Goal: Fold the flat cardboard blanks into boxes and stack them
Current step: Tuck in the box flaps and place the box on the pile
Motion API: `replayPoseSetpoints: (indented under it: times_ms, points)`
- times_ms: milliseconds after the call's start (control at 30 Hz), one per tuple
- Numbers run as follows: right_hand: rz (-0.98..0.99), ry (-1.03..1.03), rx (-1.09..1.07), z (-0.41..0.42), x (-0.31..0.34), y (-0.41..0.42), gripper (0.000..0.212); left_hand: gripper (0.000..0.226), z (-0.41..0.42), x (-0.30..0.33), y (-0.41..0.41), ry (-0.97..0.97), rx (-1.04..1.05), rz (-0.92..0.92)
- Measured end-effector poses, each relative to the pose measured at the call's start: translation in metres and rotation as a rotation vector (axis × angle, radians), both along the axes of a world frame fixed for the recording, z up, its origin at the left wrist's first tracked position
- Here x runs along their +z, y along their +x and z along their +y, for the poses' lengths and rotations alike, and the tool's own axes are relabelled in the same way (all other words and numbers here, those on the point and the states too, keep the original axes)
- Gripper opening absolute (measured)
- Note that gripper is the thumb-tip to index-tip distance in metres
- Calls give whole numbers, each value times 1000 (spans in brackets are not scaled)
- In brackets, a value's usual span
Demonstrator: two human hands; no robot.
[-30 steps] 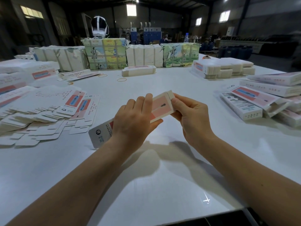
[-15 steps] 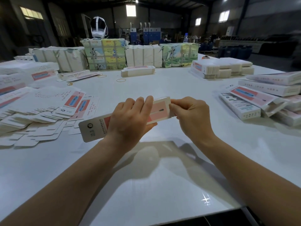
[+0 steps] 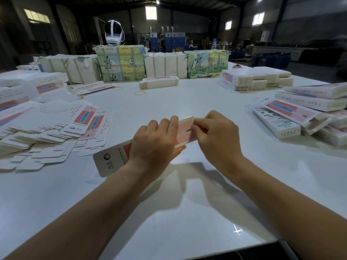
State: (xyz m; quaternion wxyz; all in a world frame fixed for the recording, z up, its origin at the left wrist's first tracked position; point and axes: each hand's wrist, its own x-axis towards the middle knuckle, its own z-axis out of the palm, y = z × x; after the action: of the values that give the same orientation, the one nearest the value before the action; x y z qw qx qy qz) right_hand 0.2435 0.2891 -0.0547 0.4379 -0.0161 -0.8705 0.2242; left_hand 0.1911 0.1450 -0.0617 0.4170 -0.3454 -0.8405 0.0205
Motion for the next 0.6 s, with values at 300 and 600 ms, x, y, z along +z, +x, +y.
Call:
replayPoseSetpoints:
  times_ms: [300, 600]
  points:
    - [-78, -552, 202, 1, 0, -4, 27, 69, -3, 2, -3, 86, -14, -185]
    - [-367, 173, 355, -1, -15, -5, 77, 64, -26, 10, -25, 99, -167, -577]
